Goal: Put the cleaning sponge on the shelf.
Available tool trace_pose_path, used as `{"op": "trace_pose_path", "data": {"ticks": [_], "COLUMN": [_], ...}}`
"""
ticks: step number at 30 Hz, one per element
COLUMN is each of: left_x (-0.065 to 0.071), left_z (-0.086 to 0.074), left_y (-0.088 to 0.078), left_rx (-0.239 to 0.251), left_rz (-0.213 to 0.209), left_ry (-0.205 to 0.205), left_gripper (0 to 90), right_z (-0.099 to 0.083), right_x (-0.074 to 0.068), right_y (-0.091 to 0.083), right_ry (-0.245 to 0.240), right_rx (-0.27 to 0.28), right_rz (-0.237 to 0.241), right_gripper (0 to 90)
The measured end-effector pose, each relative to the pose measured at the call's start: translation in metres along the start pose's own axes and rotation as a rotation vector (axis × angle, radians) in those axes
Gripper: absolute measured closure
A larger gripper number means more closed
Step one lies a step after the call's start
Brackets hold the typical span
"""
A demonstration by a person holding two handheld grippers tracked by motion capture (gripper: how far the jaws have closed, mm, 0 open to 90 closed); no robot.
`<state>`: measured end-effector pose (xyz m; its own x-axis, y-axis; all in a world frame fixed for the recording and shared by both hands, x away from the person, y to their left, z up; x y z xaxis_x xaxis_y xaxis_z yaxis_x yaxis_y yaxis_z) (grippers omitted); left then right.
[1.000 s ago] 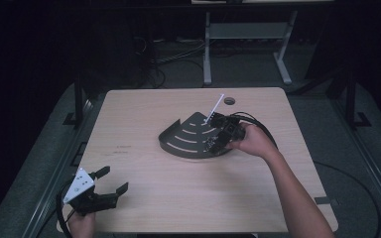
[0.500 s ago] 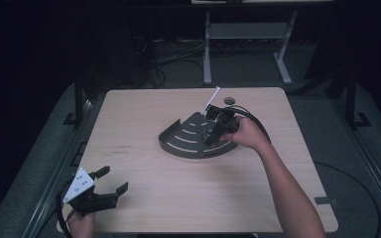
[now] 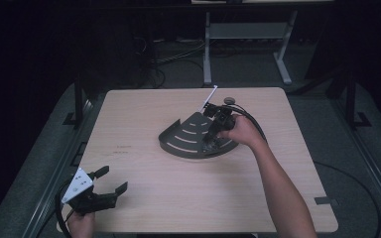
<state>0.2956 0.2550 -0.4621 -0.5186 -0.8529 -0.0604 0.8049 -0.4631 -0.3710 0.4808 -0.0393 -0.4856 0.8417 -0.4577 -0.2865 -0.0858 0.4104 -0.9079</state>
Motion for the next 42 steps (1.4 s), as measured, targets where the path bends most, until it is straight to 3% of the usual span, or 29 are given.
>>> {"op": "trace_pose_path", "data": {"ticks": [2, 15, 42], "left_x": [0.0, 0.003, 0.001], "left_z": [0.001, 0.001, 0.001], "left_y": [-0.001, 0.001, 0.0], "left_rx": [0.006, -0.001, 0.001], "left_rz": [0.003, -0.001, 0.0], "left_ry": [0.004, 0.007, 0.004], "left_gripper": [13.5, 13.5, 13.5], "right_z": [-0.001, -0.012, -0.014], "right_x": [0.005, 0.009, 0.001], "right_y": [0.002, 0.006, 0.002], "right_ry": [0.01, 0.03, 0.016], "right_rx": [-0.005, -0.018, -0.011], "right_rz": [-0.019, -0.012, -0.005], "right_gripper": [39.2, 37.9, 35.0]}}
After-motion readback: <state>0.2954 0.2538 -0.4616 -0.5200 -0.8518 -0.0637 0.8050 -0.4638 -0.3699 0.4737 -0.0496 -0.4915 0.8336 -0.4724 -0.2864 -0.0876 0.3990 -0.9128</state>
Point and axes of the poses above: each handheld gripper's, and its own axes: y roughly forward along the jaws, z roughly out of its top, x roughly to its right, the point moved 10 cm from there along y, roughly forward along the jaws, and after that the axes turned 7 degrees about z, right-handed, at the moved point
